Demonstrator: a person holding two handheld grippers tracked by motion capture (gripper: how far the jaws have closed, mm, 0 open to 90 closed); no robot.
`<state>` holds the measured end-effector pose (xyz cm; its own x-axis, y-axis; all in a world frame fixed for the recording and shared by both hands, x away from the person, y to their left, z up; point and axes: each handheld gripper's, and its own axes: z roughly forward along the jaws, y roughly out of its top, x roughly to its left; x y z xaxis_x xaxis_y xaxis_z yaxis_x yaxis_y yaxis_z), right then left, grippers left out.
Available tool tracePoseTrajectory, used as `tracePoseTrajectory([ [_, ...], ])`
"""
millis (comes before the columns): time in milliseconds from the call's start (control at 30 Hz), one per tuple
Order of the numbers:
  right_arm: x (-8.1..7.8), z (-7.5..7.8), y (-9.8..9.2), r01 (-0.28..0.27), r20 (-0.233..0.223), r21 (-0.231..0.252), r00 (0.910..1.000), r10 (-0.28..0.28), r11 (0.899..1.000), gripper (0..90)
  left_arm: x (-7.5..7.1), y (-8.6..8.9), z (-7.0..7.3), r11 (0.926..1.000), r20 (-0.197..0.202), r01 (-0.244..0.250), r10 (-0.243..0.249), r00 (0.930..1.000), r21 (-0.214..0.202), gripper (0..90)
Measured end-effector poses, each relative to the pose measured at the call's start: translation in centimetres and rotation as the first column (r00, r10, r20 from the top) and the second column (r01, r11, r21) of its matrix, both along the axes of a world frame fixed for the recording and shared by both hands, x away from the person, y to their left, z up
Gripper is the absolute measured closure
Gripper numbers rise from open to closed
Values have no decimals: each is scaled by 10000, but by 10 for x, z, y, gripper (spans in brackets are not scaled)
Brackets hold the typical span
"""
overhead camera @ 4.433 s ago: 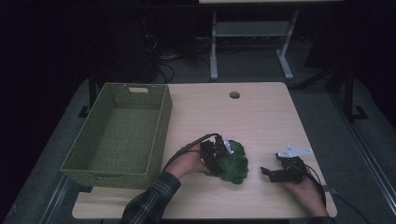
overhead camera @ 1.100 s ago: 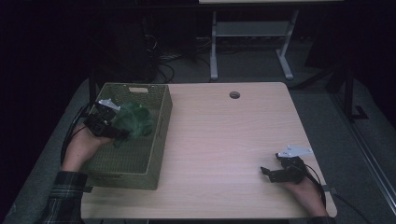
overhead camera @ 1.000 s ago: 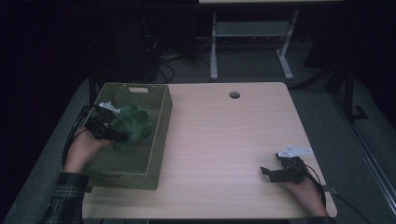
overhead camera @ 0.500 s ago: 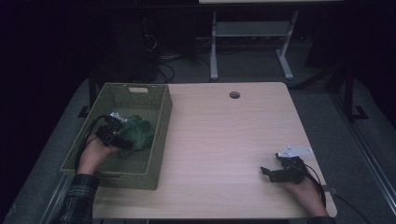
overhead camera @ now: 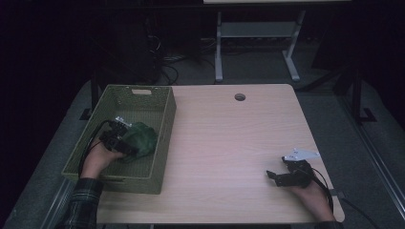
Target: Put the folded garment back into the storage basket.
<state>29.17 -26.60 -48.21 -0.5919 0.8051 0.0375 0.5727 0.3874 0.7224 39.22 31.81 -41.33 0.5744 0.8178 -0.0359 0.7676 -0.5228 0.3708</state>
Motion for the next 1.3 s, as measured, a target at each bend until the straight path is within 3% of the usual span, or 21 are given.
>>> tracePoseTrajectory([
  [367, 0, 0, 0, 19, 15, -20, 10000, -19, 10000, 143, -4, 1, -3, 9998, 393, -61, 54, 9992, 188, 134],
  [533, 0, 0, 0, 20, 15, -20, 10000, -20, 10000, 143, -4, 2, -1, 9997, 596, -64, 49, 9982, 246, 130],
  [767, 0, 0, 0, 18, 19, -21, 10000, -18, 10000, 143, -7, 8, 11, 9996, 931, -265, 269, 9953, -56, 131],
  [1067, 0, 0, 0, 19, 15, -21, 10000, -19, 10000, 143, -13, 13, 33, 9995, 1396, -268, 289, 9898, -169, 131],
  [1300, 0, 0, 0, 39, 50, -24, 10000, -39, 10000, 141, -17, 3, 55, 9990, 1820, -77, 157, 9832, -450, 131],
])
